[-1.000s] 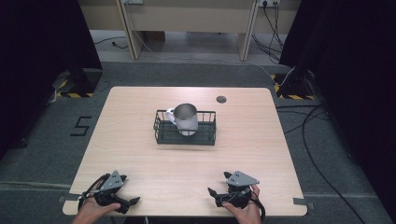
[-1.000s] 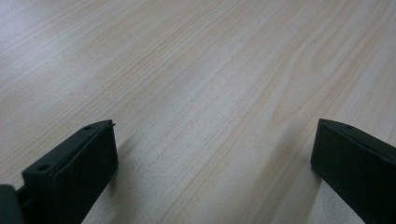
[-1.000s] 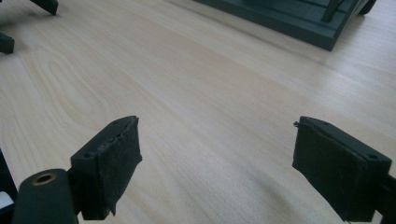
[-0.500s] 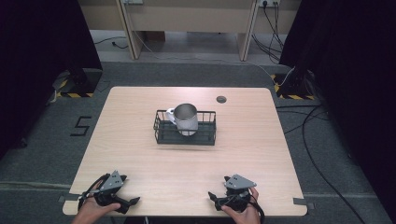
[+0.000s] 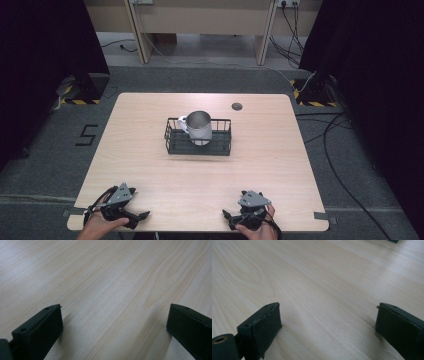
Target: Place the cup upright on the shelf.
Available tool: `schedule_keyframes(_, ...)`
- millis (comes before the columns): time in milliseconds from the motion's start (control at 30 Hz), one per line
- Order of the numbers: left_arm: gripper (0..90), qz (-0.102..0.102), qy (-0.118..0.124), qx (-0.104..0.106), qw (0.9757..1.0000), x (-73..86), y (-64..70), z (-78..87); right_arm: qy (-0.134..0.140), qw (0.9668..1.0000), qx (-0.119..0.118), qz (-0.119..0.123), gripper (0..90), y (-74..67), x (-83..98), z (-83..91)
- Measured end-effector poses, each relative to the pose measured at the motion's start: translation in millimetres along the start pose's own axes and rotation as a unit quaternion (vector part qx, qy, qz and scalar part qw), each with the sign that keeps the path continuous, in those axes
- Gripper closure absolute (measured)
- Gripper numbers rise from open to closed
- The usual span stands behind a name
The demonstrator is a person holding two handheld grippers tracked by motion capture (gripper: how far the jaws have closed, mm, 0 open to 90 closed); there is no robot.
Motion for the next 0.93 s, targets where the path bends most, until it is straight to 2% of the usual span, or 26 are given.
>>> schedule_keyframes(167, 0.0, 0.000, 0.000, 0.000, 1.0000, 0.0, 0.0, 0.0, 0.001, 1.0000, 0.005, -0.004, 0.6, -1.7, 1.1, -1.8)
schedule_keyframes(933, 0.0, 0.000, 0.000, 0.000, 1.0000, 0.1, 0.1, 0.1, 0.005, 1.0000, 0.005, -0.004, 0.6, -2.0, 2.2, -1.5)
Point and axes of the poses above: each handheld gripper's, and its own axes: z roughly backward along the jaws, x roughly out of its underside, y roughly to its right, the point moved 3 cm from there along -z, roughly forward along the jaws, and after that the axes turned 2 degrees about -x, right-handed, at the moved point
